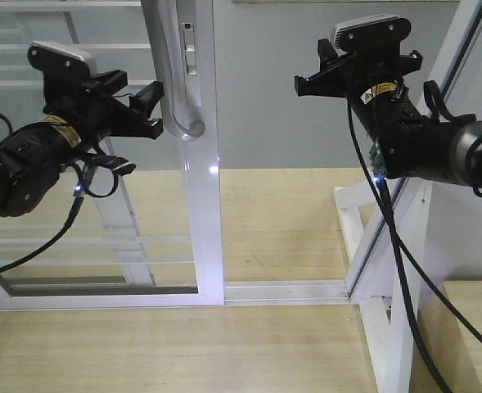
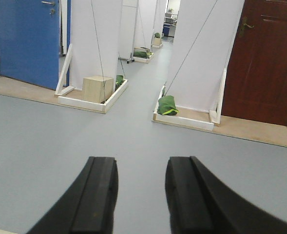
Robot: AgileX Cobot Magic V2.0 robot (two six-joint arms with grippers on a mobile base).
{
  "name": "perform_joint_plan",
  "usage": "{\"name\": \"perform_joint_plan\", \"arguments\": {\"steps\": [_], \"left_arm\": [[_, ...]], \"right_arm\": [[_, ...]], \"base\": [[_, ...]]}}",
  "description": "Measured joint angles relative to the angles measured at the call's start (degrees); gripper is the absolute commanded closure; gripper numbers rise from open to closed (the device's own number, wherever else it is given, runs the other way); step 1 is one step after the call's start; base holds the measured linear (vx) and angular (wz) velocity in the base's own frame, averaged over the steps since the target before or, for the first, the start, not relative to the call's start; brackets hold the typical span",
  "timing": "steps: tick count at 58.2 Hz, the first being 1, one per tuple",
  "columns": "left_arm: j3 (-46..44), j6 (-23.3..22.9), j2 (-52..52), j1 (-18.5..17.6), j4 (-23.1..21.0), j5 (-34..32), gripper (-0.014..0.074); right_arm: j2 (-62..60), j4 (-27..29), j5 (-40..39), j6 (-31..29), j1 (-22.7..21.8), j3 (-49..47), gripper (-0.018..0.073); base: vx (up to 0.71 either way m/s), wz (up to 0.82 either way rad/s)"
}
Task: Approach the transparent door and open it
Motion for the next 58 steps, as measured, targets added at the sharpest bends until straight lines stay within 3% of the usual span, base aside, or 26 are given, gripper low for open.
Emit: {"name": "perform_joint_plan", "arguments": {"steps": [34,42,50,58], "left_arm": [[-16.9,0.1,10.8,0.0,-0.5,10.1,0.0094],[-17.0,0.9,10.8,0.1,-1.3,10.8,0.0179],[-17.0,1.4,10.8,0.8,-5.4,11.5,0.029],[-17.0,1.6,10.8,0.9,-5.6,12.1,0.0381]], "right_arm": [[0.0,0.0,0.0,-0.2,0.0,0.0,0.023],[0.0,0.0,0.1,-0.2,0.0,0.0,0.023],[0.0,0.0,0.2,-0.2,0.0,0.0,0.023],[0.0,0.1,0.9,-0.2,0.0,0.0,0.023]], "base": [[0.0,0.0],[0.0,0.0],[0.0,0.0],[0.0,0.0]]}}
